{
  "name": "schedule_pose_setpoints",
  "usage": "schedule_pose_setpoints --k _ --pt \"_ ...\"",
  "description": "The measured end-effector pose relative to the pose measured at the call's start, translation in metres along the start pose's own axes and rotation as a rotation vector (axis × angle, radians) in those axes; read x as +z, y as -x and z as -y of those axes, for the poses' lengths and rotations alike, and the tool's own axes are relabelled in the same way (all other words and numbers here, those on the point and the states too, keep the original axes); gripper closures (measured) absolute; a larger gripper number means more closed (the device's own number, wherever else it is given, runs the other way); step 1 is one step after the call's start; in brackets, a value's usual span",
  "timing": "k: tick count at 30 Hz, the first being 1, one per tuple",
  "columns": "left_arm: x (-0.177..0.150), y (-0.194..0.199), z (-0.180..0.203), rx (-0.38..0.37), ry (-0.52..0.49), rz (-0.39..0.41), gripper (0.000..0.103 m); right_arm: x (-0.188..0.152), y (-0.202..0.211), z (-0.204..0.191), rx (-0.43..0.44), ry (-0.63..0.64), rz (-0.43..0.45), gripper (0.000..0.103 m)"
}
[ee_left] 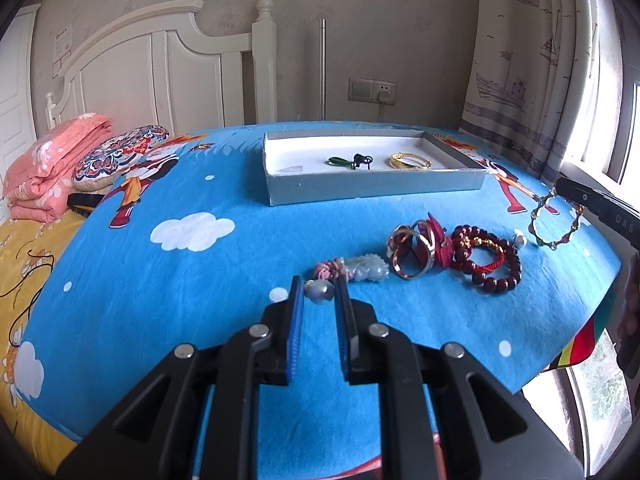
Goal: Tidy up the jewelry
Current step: 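Grasp the gold bamboo-link bracelet with the right gripper while the left gripper holds the pearl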
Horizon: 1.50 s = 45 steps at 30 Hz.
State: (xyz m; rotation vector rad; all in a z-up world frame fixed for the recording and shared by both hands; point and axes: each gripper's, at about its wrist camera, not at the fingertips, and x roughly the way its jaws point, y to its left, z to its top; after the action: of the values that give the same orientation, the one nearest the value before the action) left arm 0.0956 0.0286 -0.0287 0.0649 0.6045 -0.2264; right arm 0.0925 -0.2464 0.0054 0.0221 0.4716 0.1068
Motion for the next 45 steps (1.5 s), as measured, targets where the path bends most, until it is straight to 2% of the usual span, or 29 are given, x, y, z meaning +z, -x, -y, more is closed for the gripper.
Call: schedule_pose_setpoints --k 4,5,10,13,16,17,18,19,20,22,23,24,26,31,32,35,40,45 --pt "0.013 0.000 0.004 0.004 -0.008 0.017 0.088 0.010 0.001 0.002 0.009 -0.010 0.013 0.093" --pt "0.016 0.000 0.005 0.006 -0.010 0.022 0.088 0.013 0.000 0.003 0.013 -0.013 0.013 0.101" --pt "0.035 -0.004 0.011 0.011 -0.023 0.042 0.088 0.021 -0.003 0.003 0.009 -0.014 0.003 0.101" --pt "0.037 -0.006 0.015 0.005 -0.023 0.042 0.088 0.016 -0.011 0.005 0.025 -0.022 -0.058 0.101" --pt "0.033 -0.008 0.016 -0.002 -0.023 0.030 0.088 0.001 -0.011 0.008 0.021 -0.029 -0.090 0.093" --pt "0.032 -0.010 0.016 -0.005 -0.021 0.026 0.088 -0.005 -0.012 0.008 0.026 -0.023 -0.111 0.077" --pt "0.030 -0.011 0.016 -0.008 -0.020 0.020 0.088 -0.010 -0.013 0.008 0.028 -0.022 -0.126 0.046" --pt "0.028 -0.012 0.017 -0.010 -0.020 0.018 0.088 -0.017 -0.013 0.008 0.031 -0.026 -0.146 0.031" --pt "0.027 -0.012 0.017 -0.013 -0.019 0.015 0.088 -0.023 -0.010 0.007 0.038 -0.025 -0.151 0.022" --pt "0.026 -0.013 0.018 -0.017 -0.018 0.016 0.088 -0.031 -0.005 0.000 0.045 -0.011 -0.170 0.022" --pt "0.025 -0.013 0.018 -0.019 -0.018 0.016 0.088 -0.034 -0.004 -0.004 0.047 -0.003 -0.183 0.029" --pt "0.025 -0.013 0.019 -0.021 -0.017 0.018 0.088 -0.038 -0.004 -0.008 0.047 0.005 -0.199 0.046" --pt "0.024 -0.012 0.019 -0.022 -0.015 0.019 0.088 -0.045 -0.005 -0.020 0.044 0.036 -0.226 0.057" --pt "0.021 -0.008 0.014 -0.015 -0.006 0.020 0.088 -0.058 -0.013 -0.036 0.032 0.085 -0.242 0.058" --pt "0.020 -0.007 0.013 -0.014 -0.003 0.020 0.088 -0.058 -0.013 -0.037 0.030 0.090 -0.241 0.061" --pt "0.019 -0.007 0.012 -0.015 0.004 0.021 0.088 -0.057 -0.015 -0.044 0.050 0.133 -0.234 0.089" --pt "0.019 -0.005 0.012 -0.017 0.003 0.024 0.088 -0.054 -0.017 -0.037 0.098 0.089 -0.240 0.091" --pt "0.021 -0.005 0.013 -0.019 0.003 0.029 0.088 -0.046 -0.008 -0.029 0.069 0.068 -0.192 0.091"
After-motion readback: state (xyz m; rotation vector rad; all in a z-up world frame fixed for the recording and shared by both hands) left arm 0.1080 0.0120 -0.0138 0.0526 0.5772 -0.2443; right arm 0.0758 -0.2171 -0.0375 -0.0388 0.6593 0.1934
